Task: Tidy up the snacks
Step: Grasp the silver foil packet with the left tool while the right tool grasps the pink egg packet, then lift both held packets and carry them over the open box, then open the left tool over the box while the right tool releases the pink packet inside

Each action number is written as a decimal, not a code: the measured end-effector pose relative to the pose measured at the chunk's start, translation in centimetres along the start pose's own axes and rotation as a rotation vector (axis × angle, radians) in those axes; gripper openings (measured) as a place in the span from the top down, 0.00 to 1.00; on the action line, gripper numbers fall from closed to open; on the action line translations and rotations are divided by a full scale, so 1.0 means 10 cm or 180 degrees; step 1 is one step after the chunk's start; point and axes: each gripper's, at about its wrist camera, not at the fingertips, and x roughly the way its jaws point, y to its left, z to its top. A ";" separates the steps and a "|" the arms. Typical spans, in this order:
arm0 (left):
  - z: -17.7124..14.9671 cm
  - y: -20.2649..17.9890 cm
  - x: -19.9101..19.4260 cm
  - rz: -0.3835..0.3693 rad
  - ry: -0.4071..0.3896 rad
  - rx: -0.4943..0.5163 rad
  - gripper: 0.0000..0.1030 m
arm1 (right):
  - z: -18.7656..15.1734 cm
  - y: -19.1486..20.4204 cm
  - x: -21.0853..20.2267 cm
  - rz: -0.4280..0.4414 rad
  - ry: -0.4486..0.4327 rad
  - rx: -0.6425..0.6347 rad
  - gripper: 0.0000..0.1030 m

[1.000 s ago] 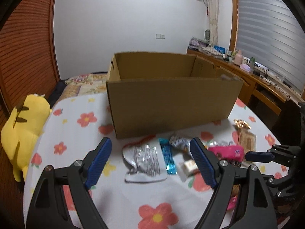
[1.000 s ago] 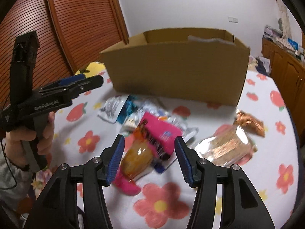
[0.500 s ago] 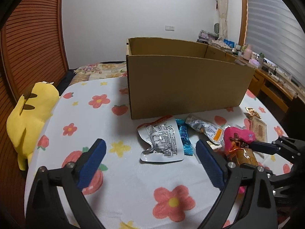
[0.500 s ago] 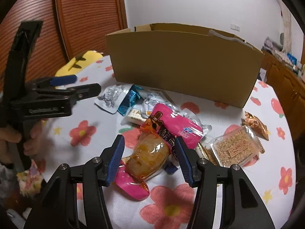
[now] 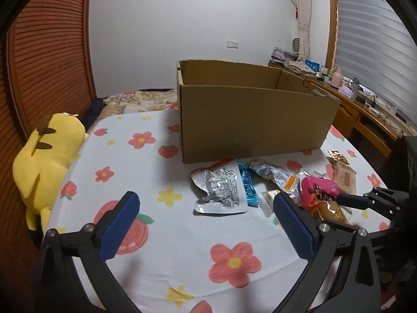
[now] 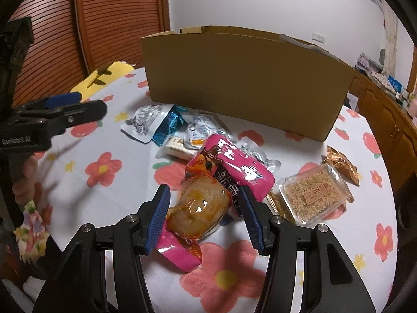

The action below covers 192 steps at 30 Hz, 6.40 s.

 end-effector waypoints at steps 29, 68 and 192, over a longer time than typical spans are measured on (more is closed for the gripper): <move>0.12 0.02 0.59 -0.0287 0.0487 0.0000 0.05 | -0.14 -0.21 0.08 0.0145 0.0104 0.0082 0.46; -0.08 -0.04 0.56 -0.0359 0.0610 -0.0002 0.43 | -0.15 -0.13 0.18 0.0031 0.0079 -0.0101 0.45; 1.52 -0.14 0.89 -0.0243 0.0154 0.0187 0.32 | 1.55 -1.24 0.32 -0.0114 -0.0346 0.0473 0.49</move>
